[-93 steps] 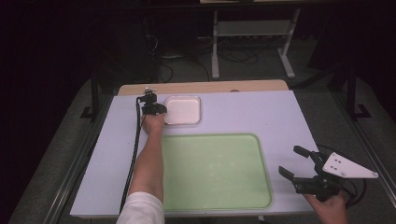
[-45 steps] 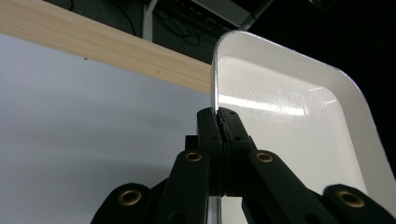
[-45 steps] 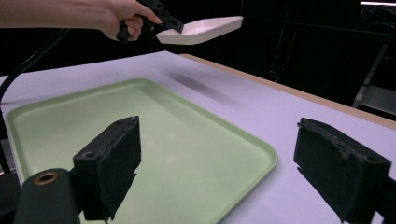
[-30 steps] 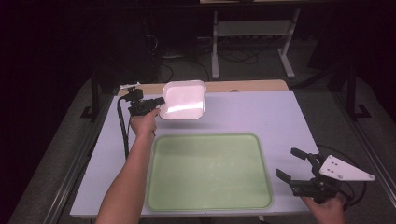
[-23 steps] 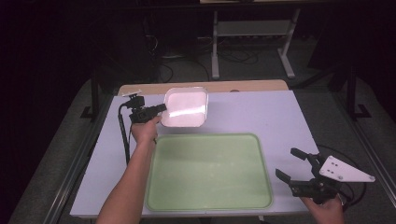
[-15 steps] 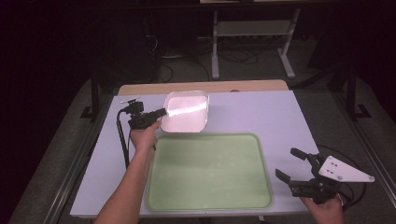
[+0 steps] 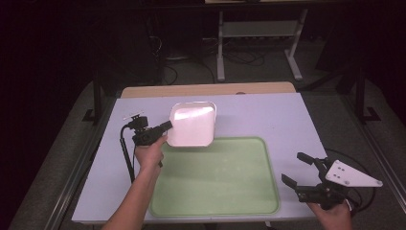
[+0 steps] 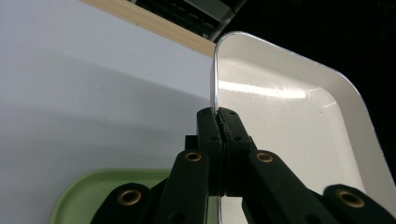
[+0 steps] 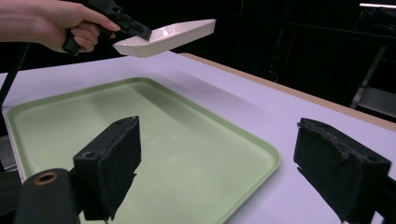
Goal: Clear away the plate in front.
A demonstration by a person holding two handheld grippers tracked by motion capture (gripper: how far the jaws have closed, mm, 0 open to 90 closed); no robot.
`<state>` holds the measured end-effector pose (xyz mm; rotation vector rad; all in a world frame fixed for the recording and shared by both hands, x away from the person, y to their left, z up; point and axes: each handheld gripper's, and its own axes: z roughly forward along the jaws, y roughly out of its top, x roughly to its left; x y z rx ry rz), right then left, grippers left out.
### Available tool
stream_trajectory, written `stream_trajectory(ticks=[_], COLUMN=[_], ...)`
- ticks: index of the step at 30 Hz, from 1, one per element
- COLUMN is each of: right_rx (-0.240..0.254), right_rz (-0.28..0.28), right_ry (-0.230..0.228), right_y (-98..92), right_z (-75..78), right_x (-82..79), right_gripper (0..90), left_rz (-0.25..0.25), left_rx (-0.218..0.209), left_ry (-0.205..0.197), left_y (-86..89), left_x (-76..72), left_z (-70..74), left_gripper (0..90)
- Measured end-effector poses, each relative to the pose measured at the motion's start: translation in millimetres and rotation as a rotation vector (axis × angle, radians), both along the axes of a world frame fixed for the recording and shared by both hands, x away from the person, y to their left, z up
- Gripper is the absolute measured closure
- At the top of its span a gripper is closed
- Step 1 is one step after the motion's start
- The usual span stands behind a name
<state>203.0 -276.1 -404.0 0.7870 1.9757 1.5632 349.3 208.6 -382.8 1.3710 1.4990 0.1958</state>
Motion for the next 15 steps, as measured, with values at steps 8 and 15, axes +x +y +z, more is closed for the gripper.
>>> stream_trajectory(ticks=[8,15], right_rx=[-0.006,-0.005], right_rz=[0.003,0.002], right_ry=[0.000,0.000], right_y=[1.6,1.2], right_z=[0.2,0.4], right_x=[-0.7,-1.1], right_gripper=[14.0,14.0], left_rz=[-0.015,-0.056], left_rx=[-0.031,-0.041], left_ry=[-0.006,0.003], left_y=[-5.6,-9.4], left_x=[-19.1,-33.3], left_z=[-5.5,-14.2], left_gripper=[88.8,88.9])
